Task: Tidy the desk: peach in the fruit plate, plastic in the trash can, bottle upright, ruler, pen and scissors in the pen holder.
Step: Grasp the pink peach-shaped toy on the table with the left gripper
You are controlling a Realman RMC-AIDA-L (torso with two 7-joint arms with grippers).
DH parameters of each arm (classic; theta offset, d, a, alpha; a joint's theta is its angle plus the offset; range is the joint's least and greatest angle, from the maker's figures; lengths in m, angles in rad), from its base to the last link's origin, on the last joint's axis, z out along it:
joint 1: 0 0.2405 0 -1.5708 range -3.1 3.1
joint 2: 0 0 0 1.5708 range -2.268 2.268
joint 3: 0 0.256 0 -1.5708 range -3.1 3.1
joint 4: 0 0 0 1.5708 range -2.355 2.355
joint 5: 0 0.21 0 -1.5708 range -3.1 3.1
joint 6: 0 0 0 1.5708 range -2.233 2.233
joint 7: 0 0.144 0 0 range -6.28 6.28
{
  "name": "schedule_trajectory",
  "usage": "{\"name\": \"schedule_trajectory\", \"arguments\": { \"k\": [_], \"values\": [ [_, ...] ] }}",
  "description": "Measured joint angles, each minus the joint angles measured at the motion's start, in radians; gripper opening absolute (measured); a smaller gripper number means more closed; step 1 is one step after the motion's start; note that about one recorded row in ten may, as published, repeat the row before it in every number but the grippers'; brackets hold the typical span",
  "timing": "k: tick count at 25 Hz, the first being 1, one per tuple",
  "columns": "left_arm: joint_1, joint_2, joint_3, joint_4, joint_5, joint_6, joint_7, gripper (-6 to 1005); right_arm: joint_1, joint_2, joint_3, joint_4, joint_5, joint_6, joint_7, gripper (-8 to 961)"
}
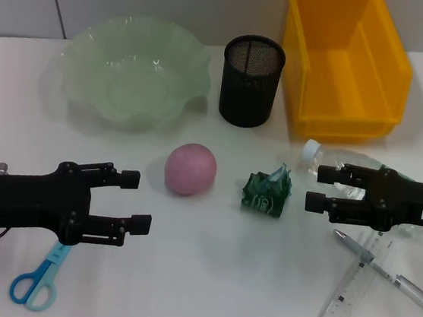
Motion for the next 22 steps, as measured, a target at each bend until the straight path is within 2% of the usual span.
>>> {"name": "schedule_trajectory", "arguments": {
  "k": [22],
  "values": [
    [-0.006, 0.0, 0.0, 0.011, -0.001, -0.006, -0.005, 813, -0.007, 0.0, 0.002, 0.0, 0.001, 0.002, 0.0, 834]
  ]
}}
